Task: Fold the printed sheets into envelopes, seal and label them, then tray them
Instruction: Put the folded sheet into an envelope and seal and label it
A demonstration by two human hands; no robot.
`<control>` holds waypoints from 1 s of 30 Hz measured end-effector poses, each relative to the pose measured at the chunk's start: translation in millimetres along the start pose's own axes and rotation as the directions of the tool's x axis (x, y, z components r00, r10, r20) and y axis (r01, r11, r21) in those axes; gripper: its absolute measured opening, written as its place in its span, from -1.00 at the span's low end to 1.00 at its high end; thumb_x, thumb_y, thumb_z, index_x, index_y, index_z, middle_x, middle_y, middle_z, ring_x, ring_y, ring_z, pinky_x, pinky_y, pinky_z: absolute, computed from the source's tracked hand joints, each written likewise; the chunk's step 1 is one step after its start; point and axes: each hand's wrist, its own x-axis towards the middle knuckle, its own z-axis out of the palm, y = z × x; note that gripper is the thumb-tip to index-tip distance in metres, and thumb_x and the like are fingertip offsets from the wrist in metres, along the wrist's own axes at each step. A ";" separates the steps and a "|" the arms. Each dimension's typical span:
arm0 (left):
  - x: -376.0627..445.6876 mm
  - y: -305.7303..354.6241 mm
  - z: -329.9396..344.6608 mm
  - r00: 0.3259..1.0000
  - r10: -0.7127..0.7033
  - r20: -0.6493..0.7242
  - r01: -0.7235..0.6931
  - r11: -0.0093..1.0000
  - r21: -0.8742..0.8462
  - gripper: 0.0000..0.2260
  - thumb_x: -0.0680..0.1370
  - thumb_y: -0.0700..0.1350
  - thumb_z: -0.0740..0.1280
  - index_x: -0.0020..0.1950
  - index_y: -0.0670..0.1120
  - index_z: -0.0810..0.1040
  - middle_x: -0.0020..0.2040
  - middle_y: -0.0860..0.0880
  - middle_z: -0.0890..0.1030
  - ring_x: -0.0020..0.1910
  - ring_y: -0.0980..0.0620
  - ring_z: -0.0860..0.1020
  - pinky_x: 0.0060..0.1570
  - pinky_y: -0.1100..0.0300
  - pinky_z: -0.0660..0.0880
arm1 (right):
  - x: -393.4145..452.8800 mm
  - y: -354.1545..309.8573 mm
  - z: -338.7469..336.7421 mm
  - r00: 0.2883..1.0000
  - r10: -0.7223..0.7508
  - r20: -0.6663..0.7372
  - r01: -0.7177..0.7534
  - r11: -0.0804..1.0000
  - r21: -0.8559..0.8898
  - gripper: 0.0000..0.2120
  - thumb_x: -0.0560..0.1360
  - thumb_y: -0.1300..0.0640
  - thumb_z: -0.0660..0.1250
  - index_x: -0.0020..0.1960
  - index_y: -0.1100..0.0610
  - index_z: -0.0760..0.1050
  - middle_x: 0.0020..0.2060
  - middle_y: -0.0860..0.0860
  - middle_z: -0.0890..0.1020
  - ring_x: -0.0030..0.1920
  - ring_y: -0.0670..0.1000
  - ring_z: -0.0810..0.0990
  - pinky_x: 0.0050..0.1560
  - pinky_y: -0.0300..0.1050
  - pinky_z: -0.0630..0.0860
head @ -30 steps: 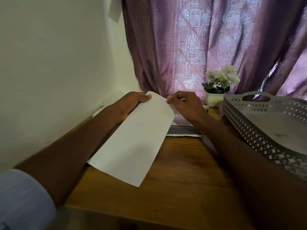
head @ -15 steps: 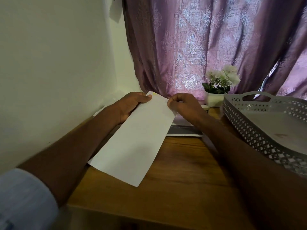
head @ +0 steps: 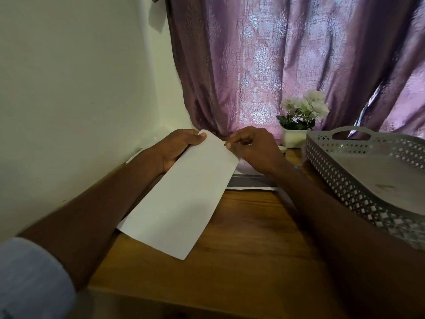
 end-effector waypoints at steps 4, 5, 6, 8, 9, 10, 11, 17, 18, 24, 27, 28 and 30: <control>-1.2 1.1 0.9 1.000 -0.004 -0.002 0.004 1.000 0.010 -0.61 0.65 -0.09 0.35 0.39 -0.32 0.53 0.24 -0.30 0.65 0.10 -0.22 0.64 0.29 -0.12 0.55 | 0.5 -1.8 -0.6 0.999 0.041 0.022 -0.041 0.999 0.024 -0.93 0.53 0.11 0.46 -0.07 0.03 0.74 -0.16 -0.16 0.67 -0.09 -0.13 0.64 -0.04 -0.18 0.55; -1.4 1.3 1.1 1.000 -0.003 -0.005 0.003 1.000 0.015 -0.61 0.65 -0.09 0.35 0.39 -0.31 0.53 0.23 -0.29 0.66 0.08 -0.20 0.65 0.25 -0.10 0.57 | 1.0 -1.2 0.7 0.998 0.046 0.041 -0.047 0.999 0.022 -0.92 0.55 0.10 0.44 -0.08 0.02 0.72 -0.16 -0.15 0.67 -0.09 -0.12 0.64 -0.04 -0.18 0.54; -1.9 1.8 1.6 1.000 -0.001 -0.006 0.001 1.000 0.021 -0.62 0.65 -0.09 0.35 0.38 -0.31 0.53 0.20 -0.28 0.67 0.05 -0.18 0.66 0.21 -0.07 0.58 | 1.5 -0.3 2.4 0.997 0.053 0.062 -0.055 0.998 0.033 -0.90 0.57 0.09 0.41 -0.09 0.01 0.69 -0.16 -0.14 0.67 -0.09 -0.10 0.65 -0.02 -0.16 0.54; -2.0 1.7 2.1 1.000 0.004 -0.005 -0.004 1.000 0.028 -0.62 0.65 -0.08 0.35 0.38 -0.30 0.54 0.20 -0.27 0.67 0.04 -0.16 0.67 0.18 -0.05 0.60 | 2.4 2.3 5.2 0.992 0.071 0.103 -0.077 0.995 0.057 -0.86 0.60 0.08 0.35 -0.10 0.01 0.64 -0.15 -0.11 0.67 -0.07 -0.06 0.64 0.05 -0.09 0.55; -2.4 1.7 2.4 1.000 0.005 -0.002 -0.005 1.000 0.025 -0.62 0.65 -0.08 0.35 0.38 -0.30 0.54 0.23 -0.29 0.66 0.06 -0.18 0.66 0.22 -0.07 0.59 | 2.7 3.4 5.8 0.989 0.078 0.122 -0.085 0.995 0.060 -0.85 0.62 0.08 0.32 -0.09 0.01 0.63 -0.14 -0.11 0.67 -0.05 -0.06 0.62 0.08 -0.07 0.54; -2.5 1.4 1.9 1.000 0.005 0.001 -0.005 1.000 0.019 -0.61 0.65 -0.08 0.35 0.39 -0.30 0.53 0.26 -0.30 0.64 0.11 -0.21 0.65 0.27 -0.10 0.56 | 2.5 3.5 6.0 0.987 0.083 0.138 -0.092 0.994 0.062 -0.84 0.63 0.07 0.30 -0.07 0.03 0.62 -0.13 -0.10 0.67 -0.05 -0.06 0.61 0.08 -0.06 0.53; -1.9 1.0 1.2 1.000 0.004 0.005 -0.004 1.000 0.015 -0.61 0.65 -0.07 0.35 0.39 -0.30 0.53 0.28 -0.31 0.63 0.15 -0.24 0.63 0.33 -0.13 0.53 | 2.4 3.2 6.0 0.984 0.090 0.152 -0.101 0.992 0.070 -0.83 0.64 0.06 0.29 -0.06 0.04 0.62 -0.13 -0.10 0.66 -0.06 -0.07 0.60 0.06 -0.07 0.52; -0.2 0.3 2.1 0.999 -0.004 0.046 0.004 1.000 -0.016 -0.76 0.68 -0.10 0.30 0.23 -0.23 0.60 0.07 -0.19 0.71 -0.03 -0.11 0.69 0.14 0.00 0.60 | 0.8 -0.7 5.0 0.980 0.103 0.168 -0.123 0.986 0.112 -0.78 0.65 0.09 0.27 -0.17 -0.03 0.53 -0.22 -0.13 0.58 -0.19 -0.18 0.51 -0.13 -0.18 0.40; -0.3 0.2 2.2 0.999 -0.002 0.053 0.003 1.000 -0.019 -0.75 0.68 -0.10 0.30 0.25 -0.23 0.60 0.07 -0.19 0.71 -0.04 -0.11 0.69 0.13 0.01 0.61 | 1.1 -0.3 4.8 0.980 0.116 0.163 -0.139 0.981 0.138 -0.81 0.64 0.08 0.30 -0.15 0.00 0.53 -0.20 -0.11 0.59 -0.17 -0.16 0.53 -0.13 -0.18 0.41; -1.4 0.9 2.9 0.998 -0.001 0.065 0.002 1.000 -0.020 -0.79 0.68 -0.12 0.30 0.20 -0.22 0.61 0.00 -0.15 0.73 -0.10 -0.07 0.71 -0.04 0.10 0.66 | 2.5 -2.0 4.7 0.974 0.169 0.153 -0.202 0.951 0.235 -0.86 0.62 0.12 0.34 -0.11 0.05 0.60 -0.16 -0.03 0.65 -0.11 -0.05 0.59 -0.10 -0.09 0.52; -1.3 1.3 3.5 0.999 0.000 0.054 0.001 1.000 -0.015 -0.79 0.68 -0.11 0.31 0.20 -0.21 0.61 0.01 -0.15 0.73 -0.08 -0.08 0.71 0.02 0.07 0.64 | 4.7 -4.5 0.1 0.974 0.206 0.098 -0.226 0.930 0.291 -0.83 0.62 0.15 0.31 -0.06 0.04 0.67 -0.06 0.02 0.70 -0.02 0.02 0.62 -0.03 -0.03 0.59; -1.1 1.1 3.3 0.999 0.000 0.047 0.001 1.000 -0.012 -0.78 0.68 -0.11 0.31 0.21 -0.21 0.61 0.02 -0.15 0.73 -0.06 -0.08 0.70 0.04 0.05 0.63 | 4.9 -4.4 -2.1 0.975 0.204 0.092 -0.222 0.929 0.295 -0.81 0.62 0.17 0.31 -0.08 0.03 0.68 -0.07 0.00 0.70 -0.03 0.00 0.62 -0.04 -0.05 0.59; -1.3 0.8 2.8 0.999 0.001 0.035 0.000 1.000 -0.008 -0.74 0.67 -0.10 0.31 0.26 -0.25 0.60 0.09 -0.20 0.72 -0.01 -0.12 0.70 0.11 0.01 0.62 | 4.1 -1.4 -5.5 0.981 0.165 0.106 -0.187 0.948 0.259 -0.81 0.60 0.18 0.34 -0.07 0.03 0.71 -0.11 -0.05 0.72 -0.08 -0.09 0.63 -0.10 -0.18 0.54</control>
